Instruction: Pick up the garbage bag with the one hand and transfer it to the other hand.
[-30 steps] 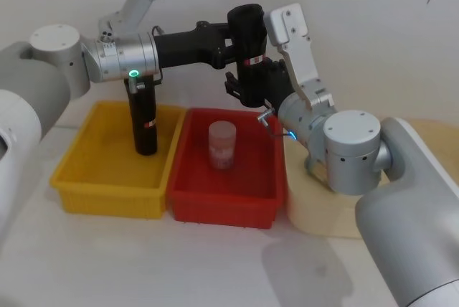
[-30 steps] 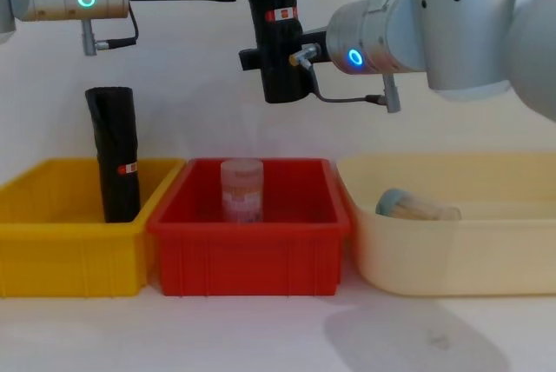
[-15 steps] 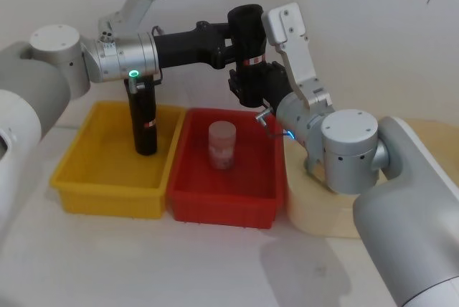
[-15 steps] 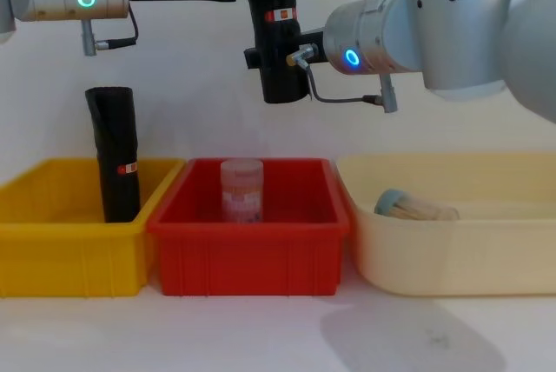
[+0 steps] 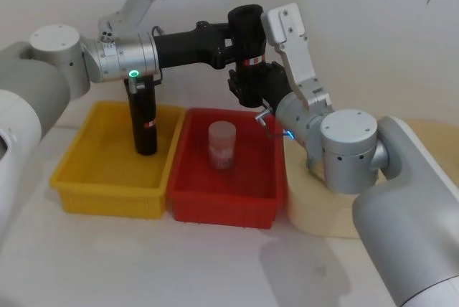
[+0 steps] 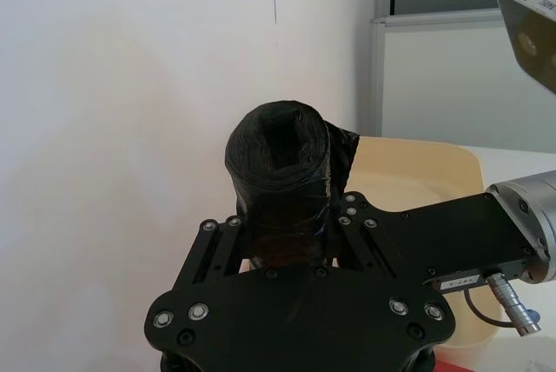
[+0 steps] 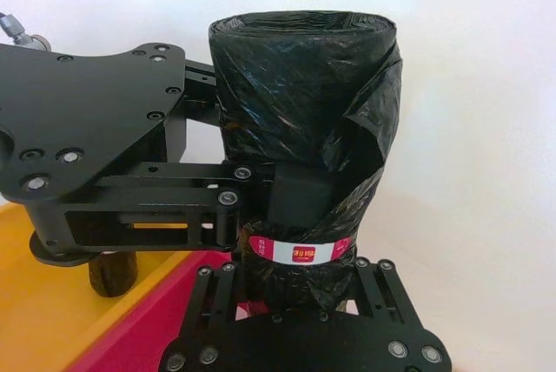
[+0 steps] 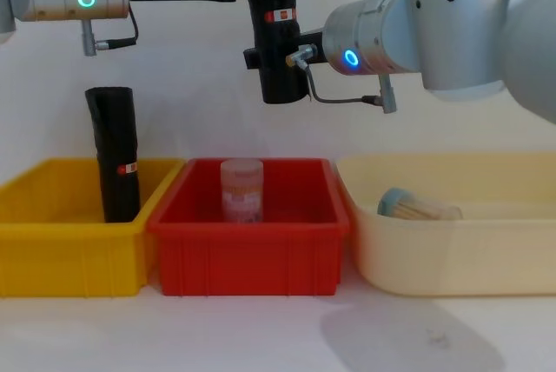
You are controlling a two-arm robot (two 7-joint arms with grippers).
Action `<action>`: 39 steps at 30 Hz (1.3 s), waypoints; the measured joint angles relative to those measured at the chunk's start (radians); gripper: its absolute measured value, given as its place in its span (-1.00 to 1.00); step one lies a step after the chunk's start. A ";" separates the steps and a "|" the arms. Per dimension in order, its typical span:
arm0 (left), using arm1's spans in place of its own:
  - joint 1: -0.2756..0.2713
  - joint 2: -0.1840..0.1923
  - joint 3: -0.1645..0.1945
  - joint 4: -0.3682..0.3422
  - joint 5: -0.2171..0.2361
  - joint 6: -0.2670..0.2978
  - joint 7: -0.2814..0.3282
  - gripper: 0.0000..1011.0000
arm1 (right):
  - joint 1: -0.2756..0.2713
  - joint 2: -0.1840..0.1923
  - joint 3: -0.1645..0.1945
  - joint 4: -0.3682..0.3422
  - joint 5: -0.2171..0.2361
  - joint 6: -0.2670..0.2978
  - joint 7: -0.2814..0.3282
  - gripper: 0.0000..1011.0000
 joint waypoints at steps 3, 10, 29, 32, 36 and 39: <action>0.000 0.000 0.000 0.000 0.000 0.000 0.000 -0.16 | 0.000 0.000 0.000 0.001 0.000 0.000 0.000 0.12; 0.000 0.000 0.000 0.000 0.000 0.000 0.000 0.29 | 0.000 -0.001 0.000 0.001 0.000 0.000 0.001 0.12; 0.000 0.000 0.000 0.000 0.000 0.000 0.000 0.98 | 0.000 0.033 0.069 -0.011 0.001 -0.008 -0.042 0.12; 0.000 0.000 0.000 0.000 0.000 0.000 0.000 0.98 | -0.003 0.054 0.088 -0.019 0.001 -0.009 -0.045 0.12; 0.000 0.000 0.000 0.000 0.000 0.000 0.000 0.98 | -0.018 0.095 0.116 -0.043 0.004 -0.010 -0.042 0.12; 0.000 0.000 0.000 0.000 0.000 0.000 0.000 0.98 | -0.030 0.119 0.131 -0.062 0.007 -0.010 -0.032 0.12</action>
